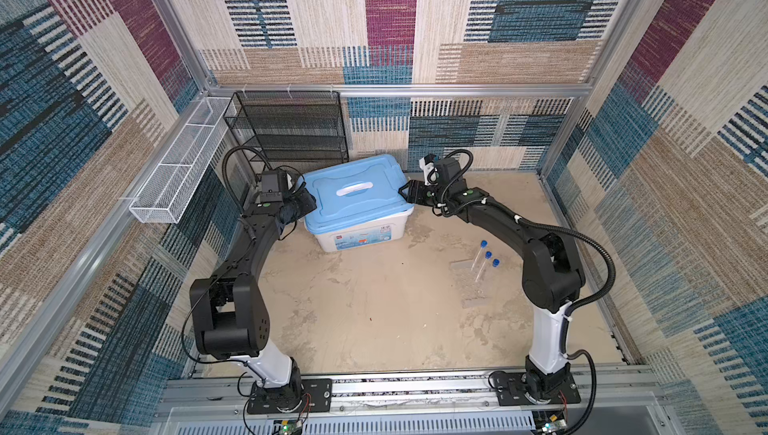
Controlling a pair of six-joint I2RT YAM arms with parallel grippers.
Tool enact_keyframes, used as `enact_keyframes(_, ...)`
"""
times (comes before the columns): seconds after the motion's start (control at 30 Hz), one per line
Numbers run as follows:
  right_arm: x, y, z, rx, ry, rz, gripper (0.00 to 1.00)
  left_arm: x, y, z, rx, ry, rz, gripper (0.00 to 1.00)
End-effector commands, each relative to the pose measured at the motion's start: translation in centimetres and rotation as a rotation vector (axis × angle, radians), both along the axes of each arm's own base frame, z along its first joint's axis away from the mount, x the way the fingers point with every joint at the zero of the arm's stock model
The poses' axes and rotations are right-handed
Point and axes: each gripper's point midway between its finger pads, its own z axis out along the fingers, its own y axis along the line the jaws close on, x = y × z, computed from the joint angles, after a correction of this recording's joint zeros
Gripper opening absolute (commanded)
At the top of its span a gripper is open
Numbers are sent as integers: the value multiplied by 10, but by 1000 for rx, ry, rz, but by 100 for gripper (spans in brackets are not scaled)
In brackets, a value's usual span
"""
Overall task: Organize the chemistry lab equipment
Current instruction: 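Press the lid edges down onto the bin rim with both grippers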
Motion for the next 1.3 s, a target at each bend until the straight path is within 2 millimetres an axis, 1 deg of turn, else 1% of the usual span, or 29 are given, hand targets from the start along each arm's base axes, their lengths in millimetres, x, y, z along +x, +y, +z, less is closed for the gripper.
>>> enact_keyframes(0.0, -6, -4, -5, -26, 15, 3, 65, -3, 4, -13, 40, 57, -5, 46)
enact_keyframes(0.1, -11, 0, -4, -27, 21, 19, 65, -1, 7, -13, 51, 60, 5, 43)
enact_keyframes(0.13, -16, -1, -13, -40, 38, 24, 65, -1, 8, -15, 54, 67, 9, 42)
enact_keyframes(0.33, -28, -1, -14, -54, 40, 26, 65, -7, 13, -16, 58, 78, 30, 40)
enact_keyframes(0.47, -30, -2, -12, -59, 32, 23, 65, -14, 13, -15, 55, 75, 35, 40)
enact_keyframes(0.63, -23, -3, -8, -94, 9, 14, 64, -17, 18, -22, 66, 95, 45, 41)
enact_keyframes(0.73, -25, -2, -14, -121, 10, 9, 64, -17, 19, -27, 65, 104, 49, 41)
enact_keyframes(0.8, -31, 3, -16, -137, 8, 19, 64, -18, 19, -28, 62, 104, 56, 40)
enact_keyframes(0.93, -38, 5, -23, -127, 16, 25, 64, -20, 19, -26, 54, 101, 58, 39)
enact_keyframes(1.0, -38, 5, -30, -136, 32, 28, 64, -20, 20, -25, 56, 89, 64, 36)
enact_keyframes(1.13, -35, 4, -36, -150, 31, 24, 64, -20, 16, -33, 41, 118, 47, 37)
enact_keyframes(1.2, -35, 2, -37, -164, 30, 20, 64, -21, 11, -39, 18, 130, 30, 37)
enact_keyframes(1.27, -36, -1, -32, -175, 24, 16, 64, -23, 6, -40, -1, 128, 18, 37)
